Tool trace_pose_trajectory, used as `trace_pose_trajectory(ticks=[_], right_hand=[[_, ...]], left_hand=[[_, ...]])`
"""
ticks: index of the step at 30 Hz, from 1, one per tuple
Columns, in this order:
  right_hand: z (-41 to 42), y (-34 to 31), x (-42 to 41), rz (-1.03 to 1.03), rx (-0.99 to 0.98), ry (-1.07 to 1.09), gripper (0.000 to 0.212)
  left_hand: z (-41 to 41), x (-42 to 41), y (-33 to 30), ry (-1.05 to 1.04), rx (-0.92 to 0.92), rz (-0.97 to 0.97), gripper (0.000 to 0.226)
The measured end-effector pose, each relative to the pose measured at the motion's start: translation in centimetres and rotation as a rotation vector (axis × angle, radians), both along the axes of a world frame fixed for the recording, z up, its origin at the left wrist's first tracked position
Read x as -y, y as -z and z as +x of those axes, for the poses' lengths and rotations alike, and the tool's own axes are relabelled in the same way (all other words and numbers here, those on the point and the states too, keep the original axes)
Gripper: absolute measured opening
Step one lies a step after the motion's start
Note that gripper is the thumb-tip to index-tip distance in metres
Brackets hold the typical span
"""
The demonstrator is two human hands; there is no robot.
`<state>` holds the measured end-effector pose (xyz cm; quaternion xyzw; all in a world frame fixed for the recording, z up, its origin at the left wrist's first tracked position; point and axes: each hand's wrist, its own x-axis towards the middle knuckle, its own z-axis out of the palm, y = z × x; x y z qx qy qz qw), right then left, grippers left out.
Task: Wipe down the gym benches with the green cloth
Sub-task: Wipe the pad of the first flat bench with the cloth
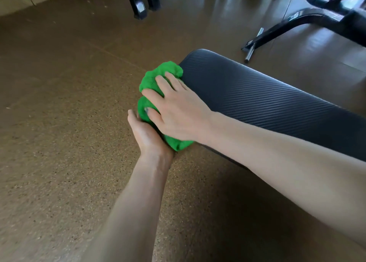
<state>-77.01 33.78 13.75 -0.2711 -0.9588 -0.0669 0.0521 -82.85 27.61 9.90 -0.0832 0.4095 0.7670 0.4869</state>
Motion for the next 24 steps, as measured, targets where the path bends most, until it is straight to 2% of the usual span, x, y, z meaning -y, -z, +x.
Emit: trace_pose_trajectory(ticks=[1, 3, 5, 7, 11, 13, 16, 18, 21, 24], right_hand=[[-1.6, -0.4, -0.8, -0.064, -0.043, 0.02, 0.051], [-4.1, -1.4, -2.6, -0.167, 0.014, 0.113, 0.05], [-5.2, -2.2, -4.7, -0.204, 0.055, 0.197, 0.053], [-5.2, -2.2, -6.9, -0.209, -0.011, 0.257, 0.051], [-4.4, -1.8, -10.1, -0.179, -0.014, 0.317, 0.042], [-3.7, -1.9, -11.3, -0.155, 0.025, 0.292, 0.039], [-2.4, -2.2, -12.6, -0.082, 0.093, 0.273, 0.047], [-1.4, -2.2, -13.6, -0.032, 0.087, 0.302, 0.044], [0.4, -1.8, -15.0, -0.064, 0.028, 0.386, 0.044], [3.4, -0.9, -16.6, -0.118, 0.031, 0.487, 0.053]], left_hand=[[0.1, -0.2, -0.2, -0.019, -0.004, -0.017, 0.062], [0.5, -0.7, -0.4, -0.037, -0.032, -0.031, 0.055], [1.1, -1.0, -0.4, -0.023, -0.093, -0.065, 0.048], [1.2, -1.3, -0.2, -0.018, -0.157, -0.138, 0.046], [1.0, -2.0, 1.6, -0.055, -0.23, -0.209, 0.081], [1.1, -2.2, 1.4, -0.049, -0.254, -0.233, 0.085], [1.2, -2.3, 1.1, -0.057, -0.292, -0.239, 0.087], [1.5, -2.3, 1.0, -0.049, -0.35, -0.261, 0.075], [2.0, -2.0, 0.4, -0.054, -0.454, -0.282, 0.04], [2.3, -2.0, -0.1, -0.053, -0.479, -0.282, 0.033]])
